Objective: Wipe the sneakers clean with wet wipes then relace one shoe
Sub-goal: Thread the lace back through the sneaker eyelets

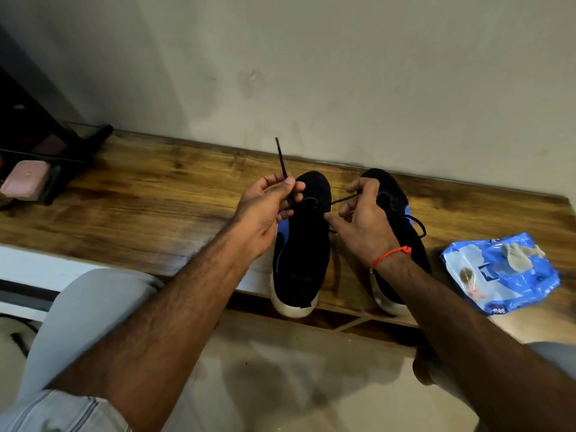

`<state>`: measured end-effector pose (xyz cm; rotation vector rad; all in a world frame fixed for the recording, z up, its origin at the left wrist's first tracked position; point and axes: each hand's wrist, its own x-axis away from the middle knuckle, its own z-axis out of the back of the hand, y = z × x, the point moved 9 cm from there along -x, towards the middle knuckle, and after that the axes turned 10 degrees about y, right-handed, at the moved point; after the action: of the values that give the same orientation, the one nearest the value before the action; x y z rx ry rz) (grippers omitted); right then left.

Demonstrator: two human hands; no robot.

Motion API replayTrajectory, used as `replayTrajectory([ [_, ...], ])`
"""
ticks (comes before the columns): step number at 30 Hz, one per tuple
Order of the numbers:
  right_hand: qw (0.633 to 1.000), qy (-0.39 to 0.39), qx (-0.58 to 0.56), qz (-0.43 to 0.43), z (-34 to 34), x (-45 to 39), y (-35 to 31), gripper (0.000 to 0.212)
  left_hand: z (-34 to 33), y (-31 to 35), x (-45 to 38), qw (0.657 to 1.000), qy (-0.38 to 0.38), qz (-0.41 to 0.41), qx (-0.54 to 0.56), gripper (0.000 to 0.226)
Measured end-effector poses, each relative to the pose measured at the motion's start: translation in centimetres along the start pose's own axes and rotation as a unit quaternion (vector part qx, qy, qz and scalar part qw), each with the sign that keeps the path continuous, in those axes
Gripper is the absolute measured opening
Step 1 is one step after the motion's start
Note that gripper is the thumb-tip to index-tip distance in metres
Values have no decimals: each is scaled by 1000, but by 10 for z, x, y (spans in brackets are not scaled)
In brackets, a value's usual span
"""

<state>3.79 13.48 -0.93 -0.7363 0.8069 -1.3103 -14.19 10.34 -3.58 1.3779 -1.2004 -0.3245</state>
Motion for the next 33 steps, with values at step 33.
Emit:
replayTrajectory([
  [33, 996, -74, 42, 6, -24, -4, 6, 8, 5, 30, 15, 845, -1, -286, -451, 3],
])
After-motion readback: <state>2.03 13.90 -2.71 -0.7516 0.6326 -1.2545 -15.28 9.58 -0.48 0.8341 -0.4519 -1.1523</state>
